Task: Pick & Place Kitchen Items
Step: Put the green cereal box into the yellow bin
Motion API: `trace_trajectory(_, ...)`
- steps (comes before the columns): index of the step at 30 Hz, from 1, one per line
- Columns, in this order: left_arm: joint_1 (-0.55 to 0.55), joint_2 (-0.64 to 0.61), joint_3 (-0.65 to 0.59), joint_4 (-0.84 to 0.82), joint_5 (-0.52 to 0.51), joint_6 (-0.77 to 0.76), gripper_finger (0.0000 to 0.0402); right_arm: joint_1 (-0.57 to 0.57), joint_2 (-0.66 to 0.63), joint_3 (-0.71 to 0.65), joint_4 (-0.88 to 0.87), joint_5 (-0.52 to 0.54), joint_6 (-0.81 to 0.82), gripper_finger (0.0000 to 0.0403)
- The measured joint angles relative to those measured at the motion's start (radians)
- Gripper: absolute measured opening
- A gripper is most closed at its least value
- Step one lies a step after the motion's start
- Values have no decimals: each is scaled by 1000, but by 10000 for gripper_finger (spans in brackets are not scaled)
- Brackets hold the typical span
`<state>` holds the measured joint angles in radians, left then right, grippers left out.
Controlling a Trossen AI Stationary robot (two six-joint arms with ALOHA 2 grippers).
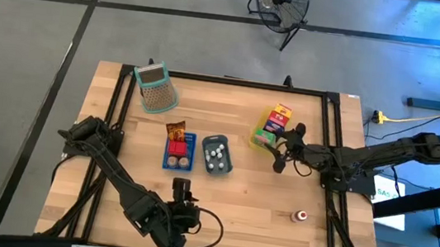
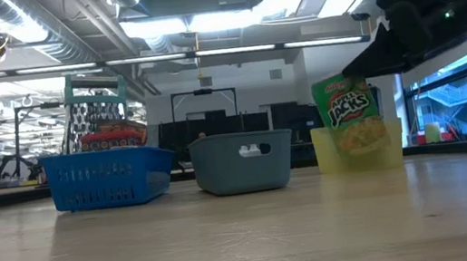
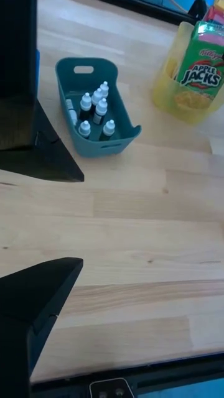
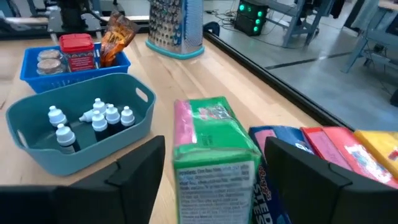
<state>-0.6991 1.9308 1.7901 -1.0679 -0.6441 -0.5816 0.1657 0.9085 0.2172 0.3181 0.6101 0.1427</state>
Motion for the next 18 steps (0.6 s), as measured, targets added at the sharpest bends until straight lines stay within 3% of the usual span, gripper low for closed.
trace_trajectory(12, 0, 0, 0, 0, 2, 0, 204, 138, 0, 175, -101, 165, -148, 277)
trace_trajectory(18, 0, 0, 0, 0, 2, 0, 205, 139, 0, 197, -174, 171, -124, 219)
